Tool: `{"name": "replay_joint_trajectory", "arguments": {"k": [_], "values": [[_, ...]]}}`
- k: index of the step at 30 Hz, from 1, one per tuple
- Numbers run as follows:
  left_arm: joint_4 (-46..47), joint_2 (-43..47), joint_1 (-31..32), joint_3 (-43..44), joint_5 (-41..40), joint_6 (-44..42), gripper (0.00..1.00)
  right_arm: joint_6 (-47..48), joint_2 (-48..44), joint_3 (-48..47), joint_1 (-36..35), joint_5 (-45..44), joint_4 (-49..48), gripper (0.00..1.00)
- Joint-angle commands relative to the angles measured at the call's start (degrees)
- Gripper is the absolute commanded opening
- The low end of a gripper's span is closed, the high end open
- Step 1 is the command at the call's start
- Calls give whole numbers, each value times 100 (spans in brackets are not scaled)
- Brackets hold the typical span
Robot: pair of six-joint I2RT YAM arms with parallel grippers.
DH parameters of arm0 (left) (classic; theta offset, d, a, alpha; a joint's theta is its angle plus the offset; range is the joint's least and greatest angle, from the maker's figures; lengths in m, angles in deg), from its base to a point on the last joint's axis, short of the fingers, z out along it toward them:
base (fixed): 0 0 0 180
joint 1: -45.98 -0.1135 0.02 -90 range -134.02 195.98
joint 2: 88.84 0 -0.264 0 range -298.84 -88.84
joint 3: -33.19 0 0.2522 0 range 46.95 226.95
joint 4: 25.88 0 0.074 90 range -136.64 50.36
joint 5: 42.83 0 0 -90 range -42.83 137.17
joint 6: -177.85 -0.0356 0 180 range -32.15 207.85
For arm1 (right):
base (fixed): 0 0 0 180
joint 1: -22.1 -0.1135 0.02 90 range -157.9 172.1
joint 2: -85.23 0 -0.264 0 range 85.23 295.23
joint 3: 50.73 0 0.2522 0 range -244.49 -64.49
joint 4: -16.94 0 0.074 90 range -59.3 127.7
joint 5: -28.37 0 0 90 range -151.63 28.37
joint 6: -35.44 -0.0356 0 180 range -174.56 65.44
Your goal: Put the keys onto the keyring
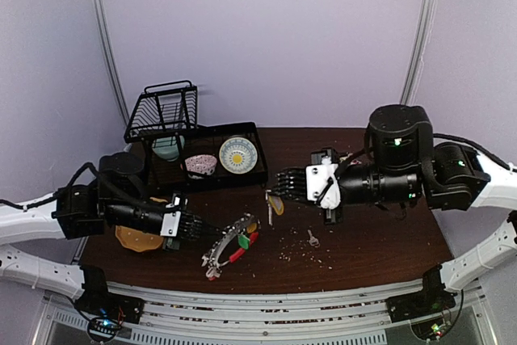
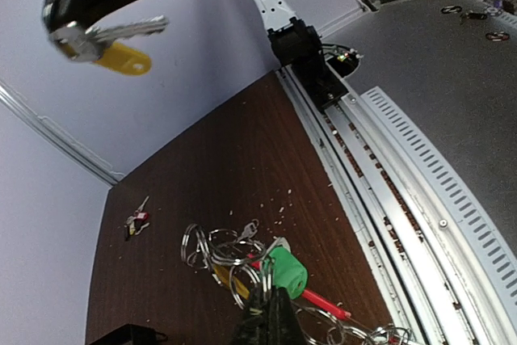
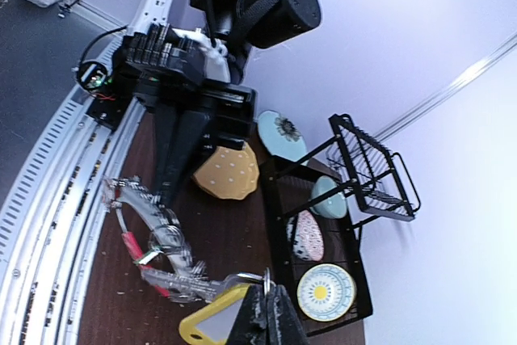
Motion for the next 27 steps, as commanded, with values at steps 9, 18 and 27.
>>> {"name": "replay_joint_trajectory", "arguments": {"k": [9, 18, 27], "values": [[-124, -192, 265, 549, 830, 888, 0, 3424, 1260, -846, 228, 362, 869, 0], [-220, -235, 331, 559, 528, 801, 0, 4014, 1568, -1120, -308, -20, 1308, 0], [-220, -296, 340, 569, 466, 732, 0, 4032, 1826, -1155, -620, -585, 1135, 0]]}}
